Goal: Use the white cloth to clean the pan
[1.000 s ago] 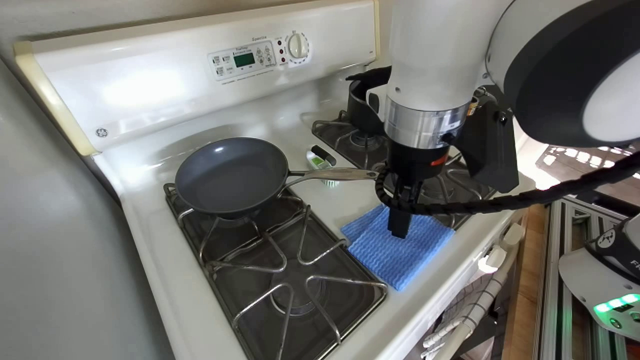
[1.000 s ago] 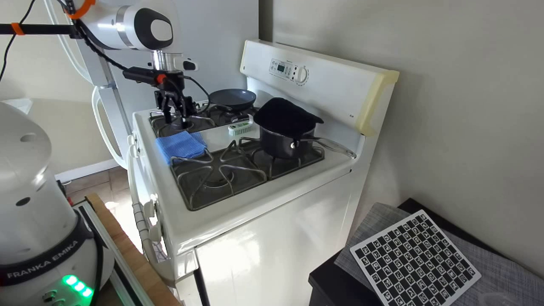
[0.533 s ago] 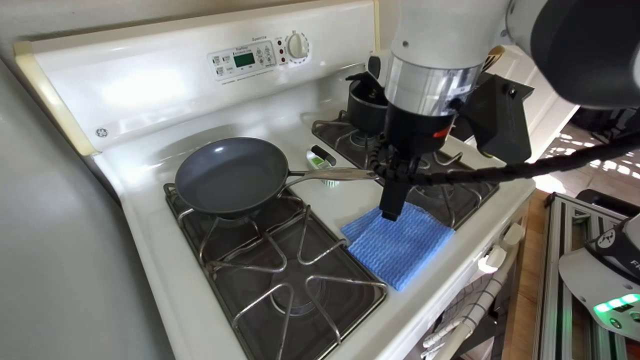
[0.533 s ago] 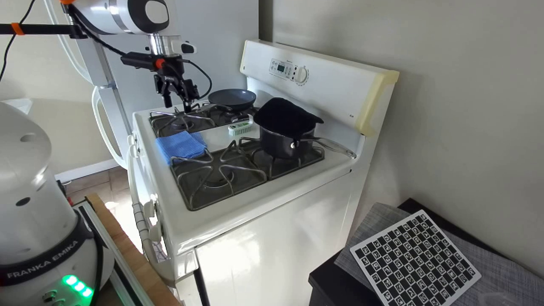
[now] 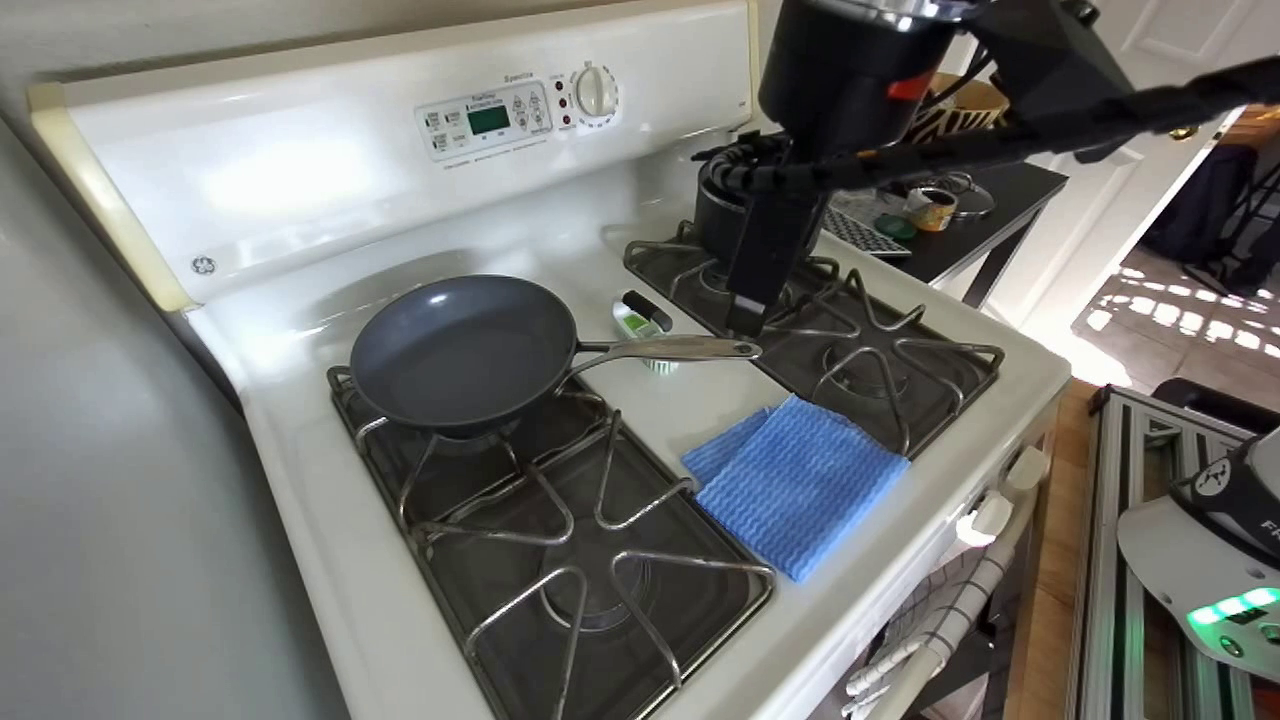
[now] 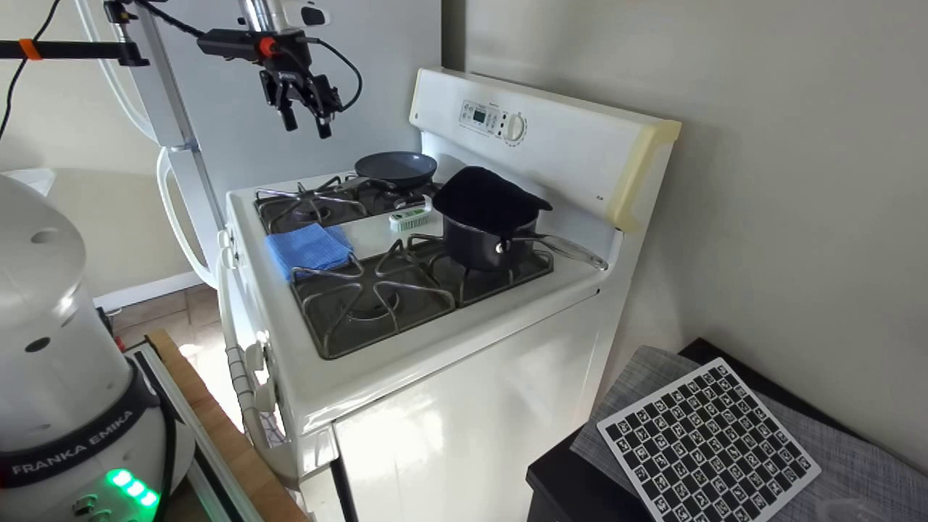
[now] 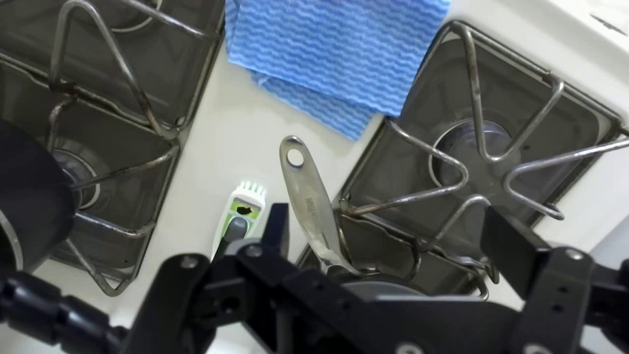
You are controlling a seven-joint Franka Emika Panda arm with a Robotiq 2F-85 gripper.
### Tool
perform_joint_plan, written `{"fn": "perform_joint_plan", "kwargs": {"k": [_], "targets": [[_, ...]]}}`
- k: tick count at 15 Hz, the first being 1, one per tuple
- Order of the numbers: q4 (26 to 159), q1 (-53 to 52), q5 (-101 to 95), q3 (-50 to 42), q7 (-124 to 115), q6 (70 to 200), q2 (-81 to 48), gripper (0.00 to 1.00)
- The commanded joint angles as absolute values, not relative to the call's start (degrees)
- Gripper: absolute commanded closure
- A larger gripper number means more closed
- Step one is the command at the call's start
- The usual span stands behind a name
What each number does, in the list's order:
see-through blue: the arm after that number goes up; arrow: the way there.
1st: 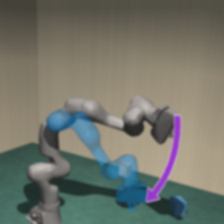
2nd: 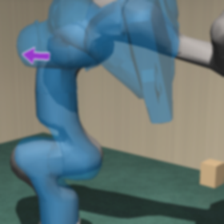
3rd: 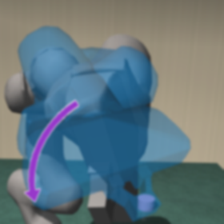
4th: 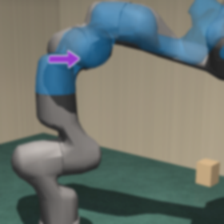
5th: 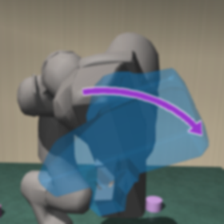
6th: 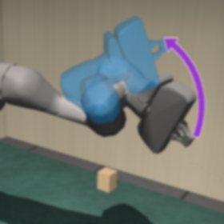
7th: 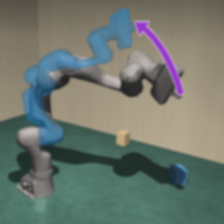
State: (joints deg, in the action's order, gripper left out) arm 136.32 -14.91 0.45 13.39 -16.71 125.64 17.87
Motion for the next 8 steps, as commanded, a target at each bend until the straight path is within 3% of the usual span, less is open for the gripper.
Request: {"fn": "perform_joint_plan", "kwargs": {"k": [1,8], "targets": [[136.21,-13.88,0.84,14.38,-16.41,125.52,17.93,0.0],[136.38,-13.78,0.81,14.35,-16.43,125.52,17.55,0.0]]}}
